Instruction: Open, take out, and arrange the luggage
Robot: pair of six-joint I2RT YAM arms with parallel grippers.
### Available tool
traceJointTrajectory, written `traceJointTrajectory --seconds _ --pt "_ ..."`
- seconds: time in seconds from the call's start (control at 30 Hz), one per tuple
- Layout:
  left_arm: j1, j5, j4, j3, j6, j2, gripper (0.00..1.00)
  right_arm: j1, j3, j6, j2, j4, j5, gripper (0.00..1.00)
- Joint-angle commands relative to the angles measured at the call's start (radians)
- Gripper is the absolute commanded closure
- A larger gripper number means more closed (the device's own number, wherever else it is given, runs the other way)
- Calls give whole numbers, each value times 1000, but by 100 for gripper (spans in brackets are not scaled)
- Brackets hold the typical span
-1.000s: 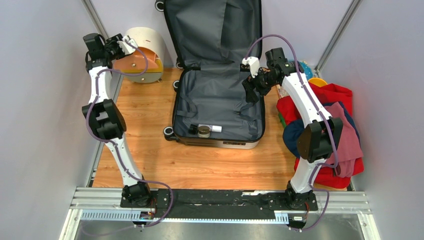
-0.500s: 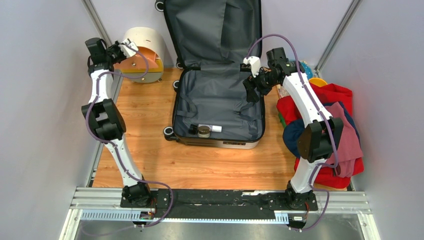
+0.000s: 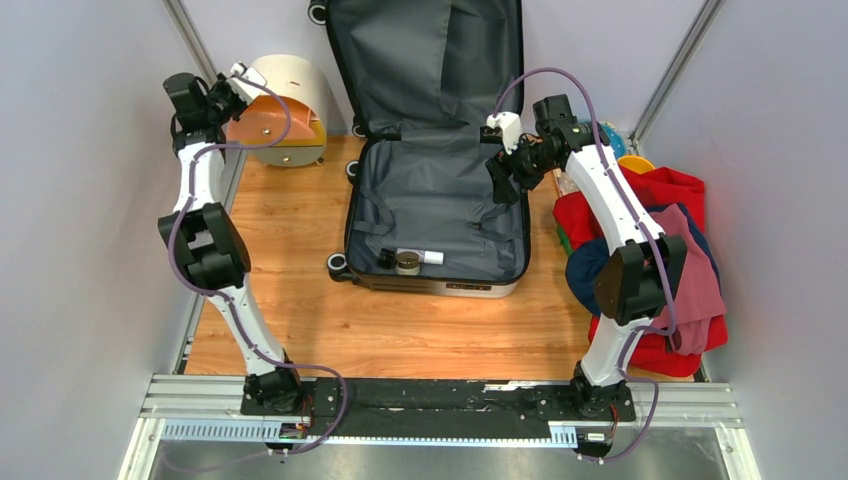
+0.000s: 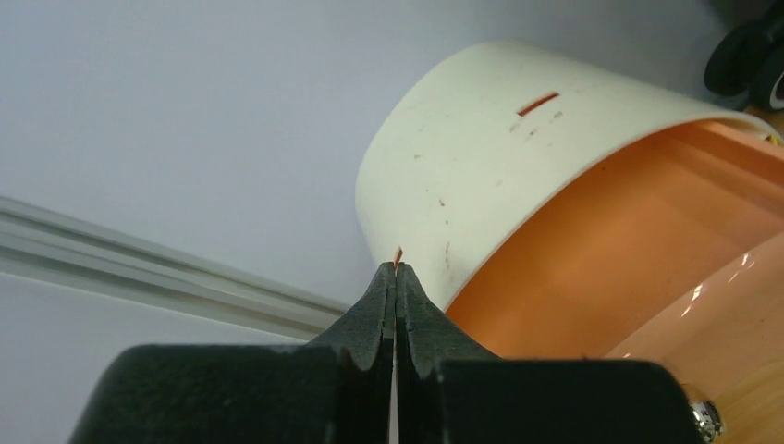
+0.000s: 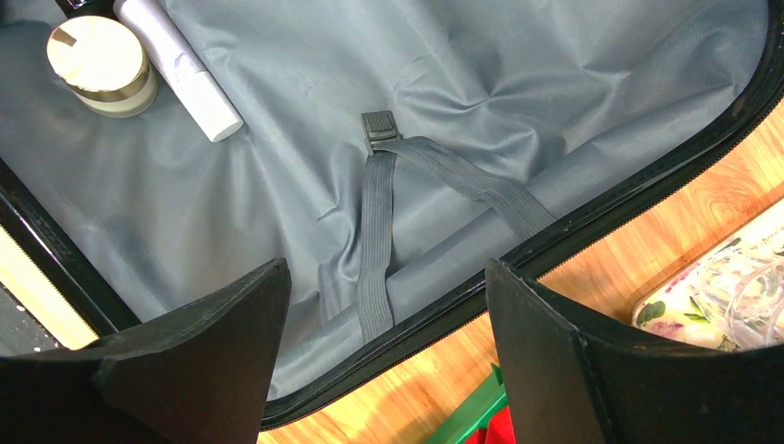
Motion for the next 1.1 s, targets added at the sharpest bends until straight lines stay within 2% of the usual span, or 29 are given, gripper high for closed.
traceJointTrajectory --seconds 0.0,0.1,0.13,0.2,0.23,0.27,0.3,0.33,0.37,0.47,0.53,0.7,0.87,0.97,1.07 --pt "17 13 67 19 -177 -93 100 -5 6 18 -23 29 -19 20" --pt "19 25 35 31 -159 -97 100 -5 4 22 -25 27 -26 20" --pt "19 22 12 54 -160 -90 95 -4 4 23 -25 27 -29 20" --pt "20 -23 -7 109 -255 -71 82 -4 4 23 -23 29 -29 20" --pt "20 -50 1 117 -314 -70 71 -4 4 23 -25 29 -29 20" --pt "19 -88 4 125 -468 -70 66 -4 4 25 -25 30 -29 20" --pt "20 -87 -14 143 -538 -70 63 -5 4 26 -25 32 -29 20" --pt "17 -76 -28 146 -603 -71 49 -4 4 28 -25 32 -29 20" --pt "16 -76 -69 145 -711 -79 43 -4 4 28 -22 35 -29 20" --pt "14 -160 -96 108 -925 -85 43 -4 15 34 -17 33 -29 20" --pt "16 -176 -140 106 -987 -82 45 -4 20 37 -14 33 -28 20" --pt "14 -127 -215 99 -1001 -67 46 -5 24 37 -12 29 -26 20" --pt "13 -79 -309 82 -1019 -62 52 -4 21 37 -14 27 -26 20" --pt "10 -94 -317 22 -1008 -97 58 -4 24 37 -12 27 -32 20" --pt "7 -111 -355 29 -989 -107 60 -4 30 37 -6 23 -49 20"
